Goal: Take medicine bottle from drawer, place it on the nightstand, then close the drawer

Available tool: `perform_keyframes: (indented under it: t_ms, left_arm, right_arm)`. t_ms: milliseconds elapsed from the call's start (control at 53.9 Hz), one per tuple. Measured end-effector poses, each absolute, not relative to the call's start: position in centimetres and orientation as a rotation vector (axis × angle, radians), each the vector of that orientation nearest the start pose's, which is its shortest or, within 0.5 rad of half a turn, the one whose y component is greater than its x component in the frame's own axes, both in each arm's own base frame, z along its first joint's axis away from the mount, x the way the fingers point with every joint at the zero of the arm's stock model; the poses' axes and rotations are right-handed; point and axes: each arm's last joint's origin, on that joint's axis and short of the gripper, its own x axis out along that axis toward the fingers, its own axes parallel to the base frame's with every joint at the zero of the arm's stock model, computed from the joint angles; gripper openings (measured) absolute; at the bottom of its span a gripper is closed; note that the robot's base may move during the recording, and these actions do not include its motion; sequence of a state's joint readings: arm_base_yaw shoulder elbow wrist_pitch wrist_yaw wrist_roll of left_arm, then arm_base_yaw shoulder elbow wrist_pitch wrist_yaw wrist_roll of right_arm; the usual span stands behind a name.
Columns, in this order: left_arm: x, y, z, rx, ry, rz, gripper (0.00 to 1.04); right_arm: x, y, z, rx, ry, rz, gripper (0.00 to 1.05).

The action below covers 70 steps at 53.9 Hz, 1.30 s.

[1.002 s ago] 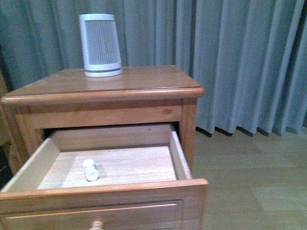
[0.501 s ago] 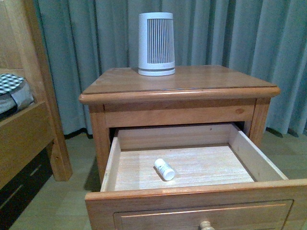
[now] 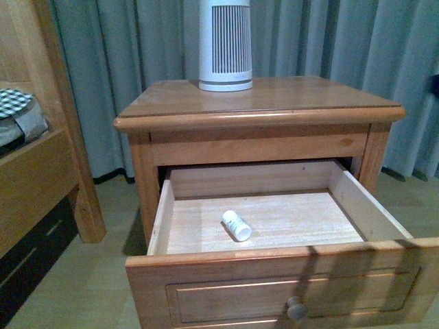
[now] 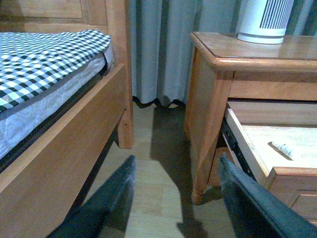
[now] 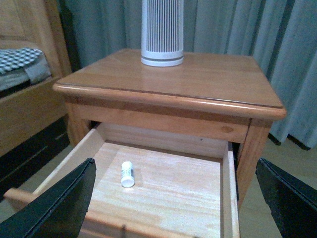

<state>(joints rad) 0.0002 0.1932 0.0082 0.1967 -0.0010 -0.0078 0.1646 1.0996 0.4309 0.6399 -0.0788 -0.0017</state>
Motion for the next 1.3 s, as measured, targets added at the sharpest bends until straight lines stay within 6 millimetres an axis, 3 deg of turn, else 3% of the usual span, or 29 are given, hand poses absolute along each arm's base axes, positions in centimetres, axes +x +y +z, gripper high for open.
perform_keyframes:
  t_ms: [93,241,371,557,891,1299]
  left_arm:
    - [10.9,0.0,16.9,-0.008,-0.012,0.001,0.75]
    - [10.9,0.0,16.9,-0.007,-0.012,0.001,1.00]
    - [10.9,0.0,16.9,-0.006,-0.012,0.001,0.98]
    - [10.9,0.0,16.9,-0.006,-0.012,0.001,0.98]
    - [10.9,0.0,16.9,-0.006,-0.012,0.001,0.98]
    - [10.9,0.0,16.9,-0.006,-0.012,0.001,0.98]
  right_arm:
    - [27.1,6.3,20.7,-0.026,0.140,0.247,0.98]
    - [32.6,9.8,16.2,-0.081,0.287,0.260,0.98]
    - [36.4,12.9,12.7,-0.120,0.392,0.276,0.98]
    - [40.5,15.5,10.7,-0.150,0.440,0.265,0.98]
    - [44.5,17.7,8.7,-0.170,0.503,0.266,0.98]
    - [45.6,18.7,7.6,-0.132,0.593,0.294,0.98]
